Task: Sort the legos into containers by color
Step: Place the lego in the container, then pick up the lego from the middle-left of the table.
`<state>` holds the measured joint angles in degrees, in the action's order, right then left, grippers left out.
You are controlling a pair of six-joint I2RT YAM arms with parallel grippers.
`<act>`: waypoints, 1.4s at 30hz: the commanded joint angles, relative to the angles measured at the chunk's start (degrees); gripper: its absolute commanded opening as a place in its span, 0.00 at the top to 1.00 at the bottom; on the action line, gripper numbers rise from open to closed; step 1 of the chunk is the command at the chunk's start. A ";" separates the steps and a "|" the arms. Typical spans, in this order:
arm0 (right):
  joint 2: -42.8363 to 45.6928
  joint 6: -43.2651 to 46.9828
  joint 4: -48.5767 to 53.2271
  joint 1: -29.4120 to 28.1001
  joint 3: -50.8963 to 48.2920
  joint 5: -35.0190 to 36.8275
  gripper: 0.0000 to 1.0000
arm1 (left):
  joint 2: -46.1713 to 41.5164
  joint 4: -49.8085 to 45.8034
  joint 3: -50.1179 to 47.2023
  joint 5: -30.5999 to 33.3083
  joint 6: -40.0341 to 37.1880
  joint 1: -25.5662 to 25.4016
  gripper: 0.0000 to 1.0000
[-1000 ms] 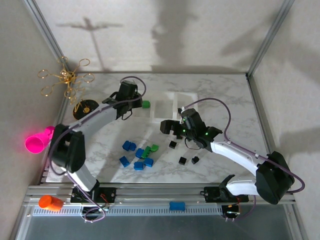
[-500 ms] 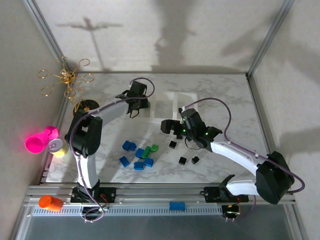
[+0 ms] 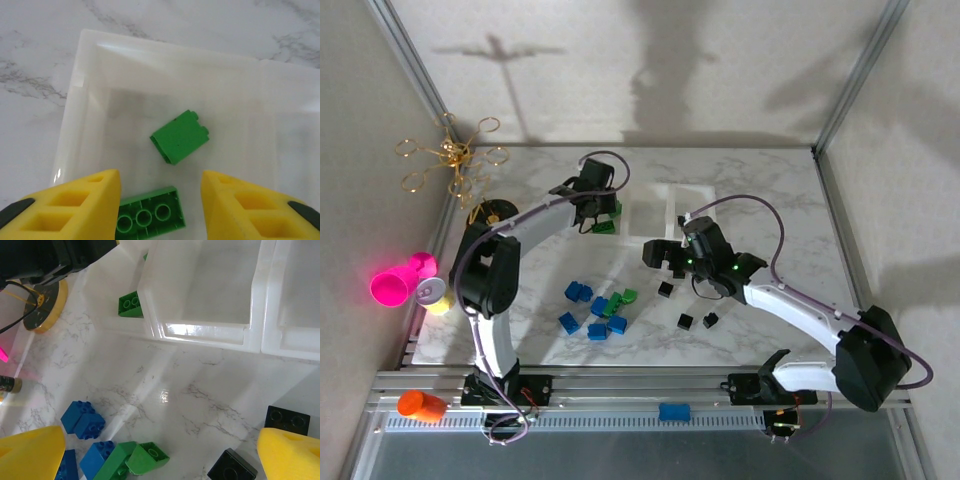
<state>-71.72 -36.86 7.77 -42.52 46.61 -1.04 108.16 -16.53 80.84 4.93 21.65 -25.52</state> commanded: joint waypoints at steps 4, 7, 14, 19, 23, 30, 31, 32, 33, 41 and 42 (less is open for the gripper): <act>5.91 0.53 3.78 -0.01 -3.08 0.57 0.01 | -13.79 -1.24 -10.28 -0.30 -0.75 -5.33 0.52; 9.03 -0.06 5.68 0.06 -5.51 -0.86 0.01 | -19.15 -2.96 -15.88 -0.42 -0.77 -9.18 0.50; 16.54 -1.28 10.59 0.06 -9.77 -3.62 0.01 | -24.95 -6.89 -24.94 -0.80 2.02 -18.34 0.46; 20.15 -1.39 13.31 0.01 -10.22 -3.54 0.01 | -21.84 -9.67 -26.42 -0.28 3.02 -23.52 0.43; 21.25 -1.22 14.01 0.07 -10.46 -3.29 0.01 | -18.40 -9.32 -25.28 0.87 2.52 -26.43 0.43; 21.92 -1.37 14.19 0.15 -11.27 -2.42 0.01 | -13.02 -9.12 -22.60 0.94 2.07 -28.92 0.45; 22.05 -1.38 14.25 0.15 -11.34 -2.15 0.01 | -12.35 -9.01 -22.48 0.95 2.06 -29.10 0.46; 22.07 -1.39 14.37 0.15 -11.32 -1.96 0.01 | -11.82 -8.72 -22.48 0.96 2.09 -29.23 0.46; 22.09 -1.51 14.41 0.14 -11.34 -1.95 0.01 | -11.29 -8.61 -22.39 0.94 2.10 -29.37 0.46; 21.89 -1.12 14.03 0.25 -11.59 -1.95 0.01 | -7.76 -7.37 -21.80 2.00 1.92 -29.51 0.53; 21.75 -1.14 14.00 0.33 -11.63 -1.95 0.01 | -7.83 -6.74 -22.10 1.89 1.91 -29.50 0.54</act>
<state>-50.39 -38.02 21.56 -42.24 35.62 -2.87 99.07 -23.51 58.33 6.07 23.75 -54.68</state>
